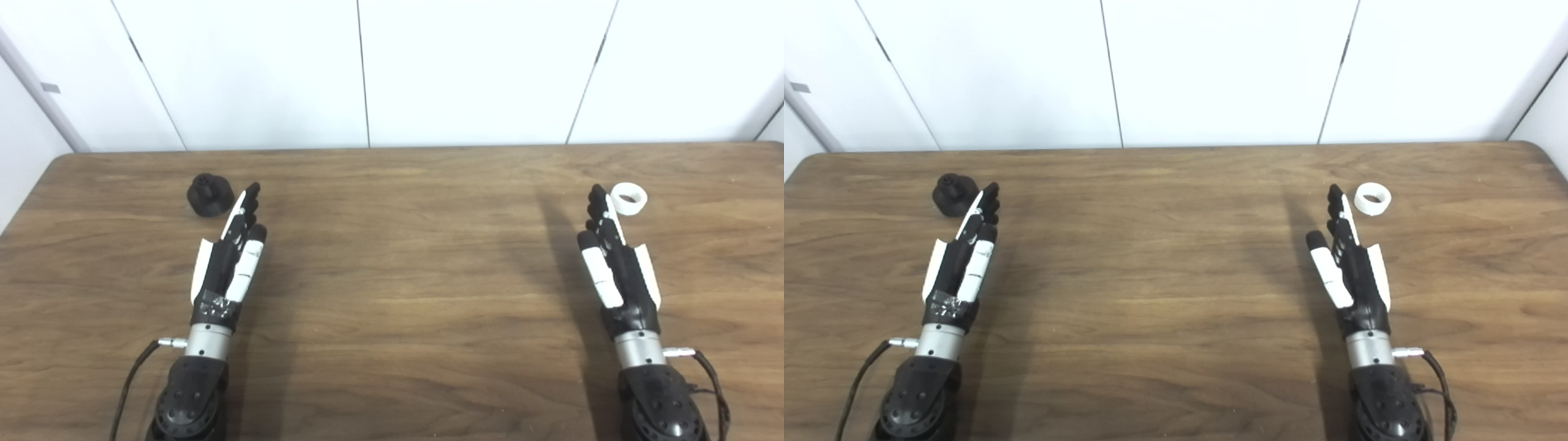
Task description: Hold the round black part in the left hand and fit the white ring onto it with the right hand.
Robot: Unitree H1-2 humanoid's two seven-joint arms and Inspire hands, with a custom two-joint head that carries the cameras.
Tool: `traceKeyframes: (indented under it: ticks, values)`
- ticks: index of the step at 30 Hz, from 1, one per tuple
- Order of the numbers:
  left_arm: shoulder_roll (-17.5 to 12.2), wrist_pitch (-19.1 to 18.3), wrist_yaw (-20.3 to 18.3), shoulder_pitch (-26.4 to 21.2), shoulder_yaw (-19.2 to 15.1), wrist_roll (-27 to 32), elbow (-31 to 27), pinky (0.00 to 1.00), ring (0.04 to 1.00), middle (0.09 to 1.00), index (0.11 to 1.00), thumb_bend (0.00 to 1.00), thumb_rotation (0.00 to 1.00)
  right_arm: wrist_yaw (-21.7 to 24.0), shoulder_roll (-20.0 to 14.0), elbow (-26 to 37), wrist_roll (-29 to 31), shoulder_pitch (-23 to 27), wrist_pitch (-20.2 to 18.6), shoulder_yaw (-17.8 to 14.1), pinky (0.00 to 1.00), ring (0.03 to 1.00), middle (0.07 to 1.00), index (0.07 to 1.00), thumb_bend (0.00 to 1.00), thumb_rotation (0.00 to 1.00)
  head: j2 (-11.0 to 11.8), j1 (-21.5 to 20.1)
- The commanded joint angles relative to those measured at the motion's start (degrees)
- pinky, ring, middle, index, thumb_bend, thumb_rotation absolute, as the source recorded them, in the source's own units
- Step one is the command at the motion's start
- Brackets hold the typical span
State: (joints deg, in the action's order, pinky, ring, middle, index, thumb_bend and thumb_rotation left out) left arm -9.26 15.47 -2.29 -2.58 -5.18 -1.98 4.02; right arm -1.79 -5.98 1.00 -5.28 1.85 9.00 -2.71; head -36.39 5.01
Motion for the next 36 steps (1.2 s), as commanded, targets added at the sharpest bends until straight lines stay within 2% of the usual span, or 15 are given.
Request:
traceKeyframes:
  ticks: [1,12,17,23,25,30,33,34,36]
  values:
    - [0.11,0.16,0.67,3.15,-0.02,-0.36,2.08,1.00,1.000,1.000,0.981,0.65,0.88,-0.12,-0.36,-3.10,0.18,-1.16,2.37,-0.14,1.00,1.000,1.000,1.000,0.55,0.88,-0.02,0.15]
    - [0.01,-0.04,0.43,3.21,0.07,-0.07,2.17,1.00,1.000,1.000,0.984,0.66,0.88,0.11,-0.35,-3.06,0.50,-1.17,2.24,-0.05,1.00,1.000,1.000,1.000,0.56,0.88,0.15,0.30]
    - [0.20,1.58,0.49,3.09,0.14,0.02,3.54,0.99,0.999,1.000,0.983,0.65,0.85,-0.30,-0.23,-4.18,0.16,-1.07,3.04,-0.08,1.00,1.000,1.000,1.000,0.57,0.87,1.97,1.14]
    - [0.38,3.59,3.31,2.18,0.55,-4.66,5.12,0.94,0.973,0.981,0.961,0.70,0.82,-0.56,-0.82,-6.73,-0.60,-0.78,5.64,-0.06,1.00,1.000,1.000,1.000,0.51,0.89,4.85,3.01]
    - [0.70,4.26,3.90,1.95,0.68,-5.11,5.85,0.93,0.970,0.976,0.956,0.72,0.82,-0.30,-1.07,-7.64,-0.06,-0.69,6.44,-0.14,1.00,1.000,1.000,1.000,0.49,0.88,6.48,4.51]
    - [1.05,5.11,4.73,1.62,0.89,-6.28,6.42,0.92,0.962,0.970,0.951,0.72,0.79,0.26,-1.69,-8.76,0.21,-0.26,7.32,-0.04,1.00,1.000,1.000,1.000,0.45,0.89,6.69,5.56]
    - [0.77,4.21,5.22,1.52,1.07,-7.46,5.53,0.91,0.965,0.978,0.953,0.72,0.69,0.49,-1.74,-9.23,0.55,0.03,7.54,-0.03,1.00,1.000,1.000,1.000,0.43,0.87,6.89,6.19]
    - [0.59,4.17,5.70,1.43,1.16,-8.59,5.31,0.90,0.965,0.978,0.960,0.71,0.59,0.53,-1.86,-9.64,0.52,0.19,7.98,0.03,1.00,1.000,1.000,1.000,0.42,0.87,7.08,6.51]
    - [0.30,4.73,7.02,1.12,1.22,-10.87,5.34,0.90,0.965,0.979,0.966,0.72,0.51,0.70,-1.96,-10.42,0.84,0.49,8.79,0.02,1.00,1.000,1.000,1.000,0.42,0.87,7.24,7.14]
